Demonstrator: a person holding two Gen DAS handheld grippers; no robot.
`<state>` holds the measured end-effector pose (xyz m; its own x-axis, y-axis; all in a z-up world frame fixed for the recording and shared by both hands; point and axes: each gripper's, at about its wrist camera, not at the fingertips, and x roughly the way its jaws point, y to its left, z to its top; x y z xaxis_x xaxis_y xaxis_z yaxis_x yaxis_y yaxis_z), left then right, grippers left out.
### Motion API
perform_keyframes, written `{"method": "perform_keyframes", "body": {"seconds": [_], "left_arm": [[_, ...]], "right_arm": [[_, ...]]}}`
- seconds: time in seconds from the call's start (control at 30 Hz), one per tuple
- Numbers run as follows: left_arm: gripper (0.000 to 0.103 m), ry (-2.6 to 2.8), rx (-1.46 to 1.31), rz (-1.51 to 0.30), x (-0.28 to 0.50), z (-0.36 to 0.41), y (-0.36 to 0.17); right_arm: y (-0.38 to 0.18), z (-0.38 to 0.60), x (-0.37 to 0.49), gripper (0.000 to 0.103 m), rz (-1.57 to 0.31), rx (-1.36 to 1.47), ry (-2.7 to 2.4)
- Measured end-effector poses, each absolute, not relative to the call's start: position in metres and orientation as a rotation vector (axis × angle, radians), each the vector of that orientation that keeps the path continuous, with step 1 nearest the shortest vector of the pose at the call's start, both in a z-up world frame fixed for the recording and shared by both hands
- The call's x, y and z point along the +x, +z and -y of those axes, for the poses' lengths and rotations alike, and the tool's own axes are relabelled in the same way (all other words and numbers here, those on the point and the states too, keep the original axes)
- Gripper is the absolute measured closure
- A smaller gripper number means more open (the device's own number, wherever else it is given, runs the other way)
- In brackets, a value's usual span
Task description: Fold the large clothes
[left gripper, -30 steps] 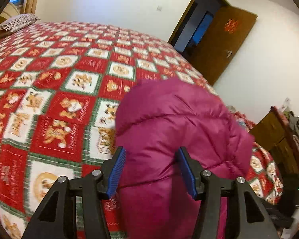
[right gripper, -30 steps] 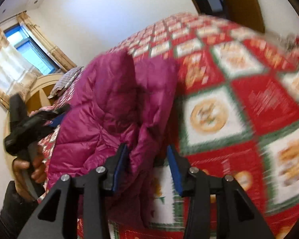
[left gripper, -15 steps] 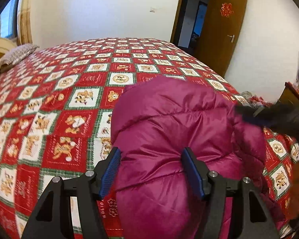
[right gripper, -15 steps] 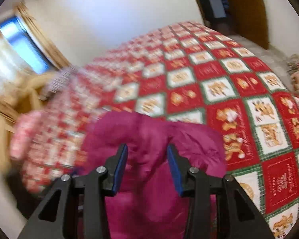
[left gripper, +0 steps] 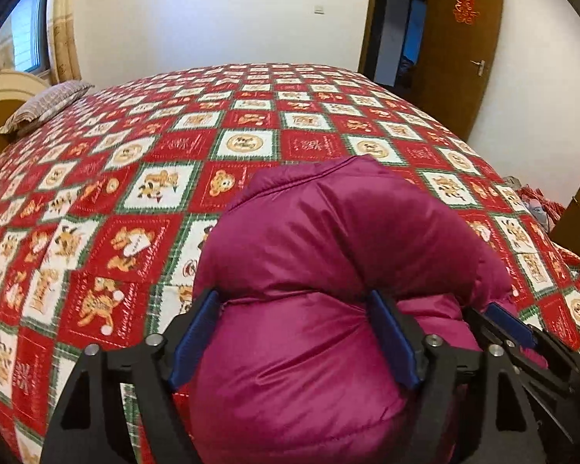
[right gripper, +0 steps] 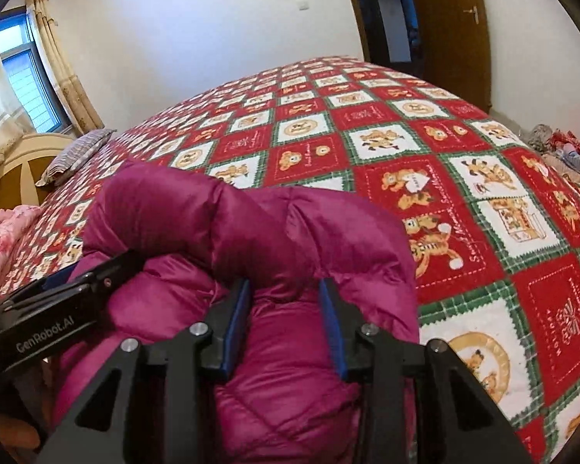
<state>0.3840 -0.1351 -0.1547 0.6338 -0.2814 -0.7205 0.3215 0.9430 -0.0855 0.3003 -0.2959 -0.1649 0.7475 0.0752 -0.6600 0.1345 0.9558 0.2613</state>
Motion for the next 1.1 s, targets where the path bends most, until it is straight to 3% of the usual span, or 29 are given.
{"method": "perform_keyframes", "body": {"seconds": [0.2,0.83,0.97,1.1], "left_arm": [[0.013,-0.314,0.059,-0.844,0.392,0.143,-0.170],[0.010,-0.315,0.096,-0.873,0.395,0.147,-0.178],[0.011,-0.387,0.038,-0.912,0.393,0.132,-0.167],[0.011,-0.370,0.095,-0.826,0.387,0.125,-0.137]], "right_arm": [[-0.173,0.300,0.310,0.064,-0.754,0.329,-0.015],[-0.174,0.294,0.312,0.064,-0.813,0.259,-0.029],[-0.154,0.302,0.311,0.062,-0.866,0.245,0.022],[-0.114,0.310,0.304,0.061,-0.776,0.239,0.021]]}}
